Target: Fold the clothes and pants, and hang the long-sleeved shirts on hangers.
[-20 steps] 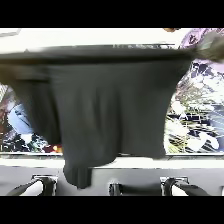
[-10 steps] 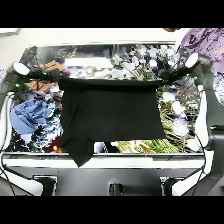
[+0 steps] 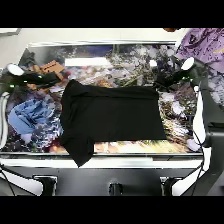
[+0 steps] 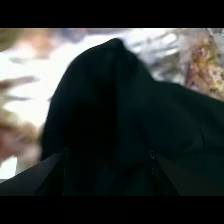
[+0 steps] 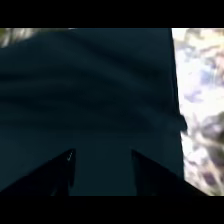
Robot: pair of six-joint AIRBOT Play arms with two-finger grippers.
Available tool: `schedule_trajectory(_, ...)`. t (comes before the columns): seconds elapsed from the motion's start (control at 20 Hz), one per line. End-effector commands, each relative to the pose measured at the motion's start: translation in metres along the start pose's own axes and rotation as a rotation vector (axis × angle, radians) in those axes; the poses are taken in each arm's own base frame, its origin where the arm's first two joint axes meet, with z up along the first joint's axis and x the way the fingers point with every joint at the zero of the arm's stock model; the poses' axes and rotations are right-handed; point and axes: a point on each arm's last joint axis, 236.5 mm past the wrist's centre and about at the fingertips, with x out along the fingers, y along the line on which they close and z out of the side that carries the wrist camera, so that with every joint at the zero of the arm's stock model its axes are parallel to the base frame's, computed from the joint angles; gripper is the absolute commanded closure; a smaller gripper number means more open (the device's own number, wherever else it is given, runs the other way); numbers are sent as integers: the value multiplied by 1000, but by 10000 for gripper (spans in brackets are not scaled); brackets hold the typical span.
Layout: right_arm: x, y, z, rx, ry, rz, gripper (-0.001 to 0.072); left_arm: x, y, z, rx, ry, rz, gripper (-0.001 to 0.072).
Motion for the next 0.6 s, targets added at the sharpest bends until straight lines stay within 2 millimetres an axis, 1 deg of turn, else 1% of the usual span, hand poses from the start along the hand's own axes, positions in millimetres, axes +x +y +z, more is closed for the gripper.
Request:
schedule_trajectory(0.0,-47,-6,-23,-74,65,44,283,-72,32,-28,-41,113,5,147)
schedule_trajectory(0.05,-63,-13,-27,-67,58,75,284,-90,42,-41,-74,148,1,149)
schedule_trajectory(0.1,-76,-23,-33,-51,46,109,284,-106,52,-47,-151,128,-22,149)
schedule_trajectory(0.15,-85,-34,-45,-27,48,147,284,-117,61,-58,-194,117,-31,149)
schedule_trajectory(0.2,-90,-50,-65,23,64,173,283,-126,72,-74,-254,110,-27,149)
schedule_trajectory(0.25,-90,-67,-88,85,88,190,278,-132,83,-93,-322,97,-27,150)
schedule_trajectory(0.3,-87,-85,-117,155,120,200,232,-135,91,-114,-380,91,-23,150)
schedule_trajectory(0.4,-76,-112,-169,257,157,214,221,-136,105,-152,-479,72,2,151)
schedule_trajectory(0.45,-68,-121,-188,285,163,215,221,-134,109,-169,-517,71,10,151)
schedule_trajectory(0.5,-58,-125,-207,309,179,223,221,-132,110,-182,-540,76,14,159)
schedule_trajectory(0.55,-48,-126,-222,324,202,229,221,-129,110,-194,-557,86,14,166)
